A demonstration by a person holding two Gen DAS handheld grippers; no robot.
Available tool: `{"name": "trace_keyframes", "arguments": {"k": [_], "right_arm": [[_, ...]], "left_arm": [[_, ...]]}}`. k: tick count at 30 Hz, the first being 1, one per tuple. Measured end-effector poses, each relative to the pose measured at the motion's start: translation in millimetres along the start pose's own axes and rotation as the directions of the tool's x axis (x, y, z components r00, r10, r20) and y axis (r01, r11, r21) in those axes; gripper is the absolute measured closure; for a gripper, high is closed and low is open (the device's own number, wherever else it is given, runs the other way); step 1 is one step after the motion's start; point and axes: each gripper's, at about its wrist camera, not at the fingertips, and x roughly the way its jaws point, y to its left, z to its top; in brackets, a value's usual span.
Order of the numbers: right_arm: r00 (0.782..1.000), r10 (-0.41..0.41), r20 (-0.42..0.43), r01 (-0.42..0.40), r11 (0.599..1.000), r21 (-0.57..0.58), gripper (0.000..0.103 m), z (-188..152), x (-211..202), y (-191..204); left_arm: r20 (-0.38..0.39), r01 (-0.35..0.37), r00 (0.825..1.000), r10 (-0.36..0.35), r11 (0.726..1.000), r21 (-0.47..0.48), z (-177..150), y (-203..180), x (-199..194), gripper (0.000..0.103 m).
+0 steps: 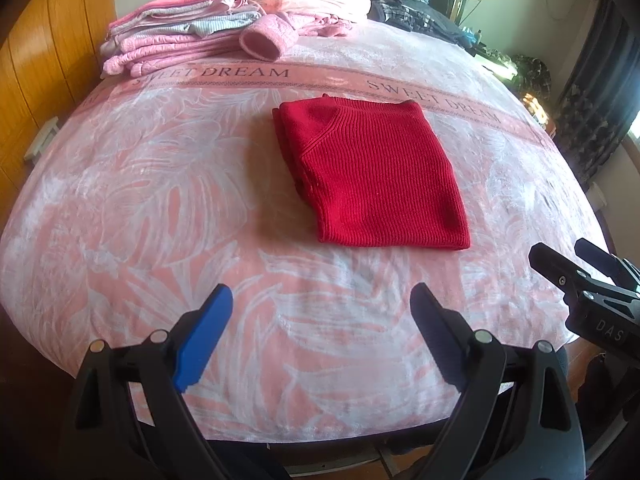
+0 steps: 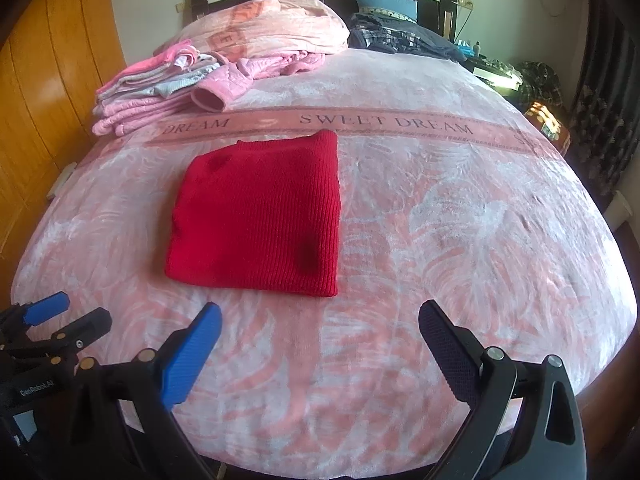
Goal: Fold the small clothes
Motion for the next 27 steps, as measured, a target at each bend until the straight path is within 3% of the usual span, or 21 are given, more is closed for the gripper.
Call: {"name": "trace_keyframes", "arguments": {"k": [27], "right_arm": [[0.999, -0.021, -0.036, 0.022, 1.0, 0.019, 0.004, -6.0, 21.8, -2.5]], "left_arm": [[-0.05, -0.019, 0.999, 0.019, 1.0, 0.002, -3.2, 1.4, 20.9, 0.013]]}}
